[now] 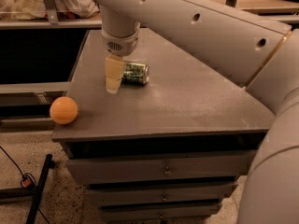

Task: Place green can upright

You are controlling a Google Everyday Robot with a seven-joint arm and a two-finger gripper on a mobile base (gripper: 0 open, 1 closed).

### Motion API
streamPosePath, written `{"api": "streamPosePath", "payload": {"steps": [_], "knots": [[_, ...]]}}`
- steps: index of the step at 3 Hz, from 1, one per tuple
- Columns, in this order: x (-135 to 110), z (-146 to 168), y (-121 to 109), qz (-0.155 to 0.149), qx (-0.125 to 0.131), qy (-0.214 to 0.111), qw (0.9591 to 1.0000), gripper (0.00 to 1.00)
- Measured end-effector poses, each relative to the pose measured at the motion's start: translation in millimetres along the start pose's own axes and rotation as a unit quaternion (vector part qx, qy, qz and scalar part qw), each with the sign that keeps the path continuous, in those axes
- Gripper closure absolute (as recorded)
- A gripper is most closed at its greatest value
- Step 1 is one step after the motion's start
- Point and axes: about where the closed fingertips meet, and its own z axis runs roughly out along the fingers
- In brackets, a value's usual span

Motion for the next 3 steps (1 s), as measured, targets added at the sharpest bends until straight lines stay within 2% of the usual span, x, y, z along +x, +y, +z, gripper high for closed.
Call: {"api": "streamPosePath", "payload": {"steps": [1, 3], "knots": [[0, 0, 0, 0.000, 0.000, 0.000, 1.0000, 0.00], [-5, 14, -36, 0.021, 0.000, 0.009, 0.9997, 0.00]]}}
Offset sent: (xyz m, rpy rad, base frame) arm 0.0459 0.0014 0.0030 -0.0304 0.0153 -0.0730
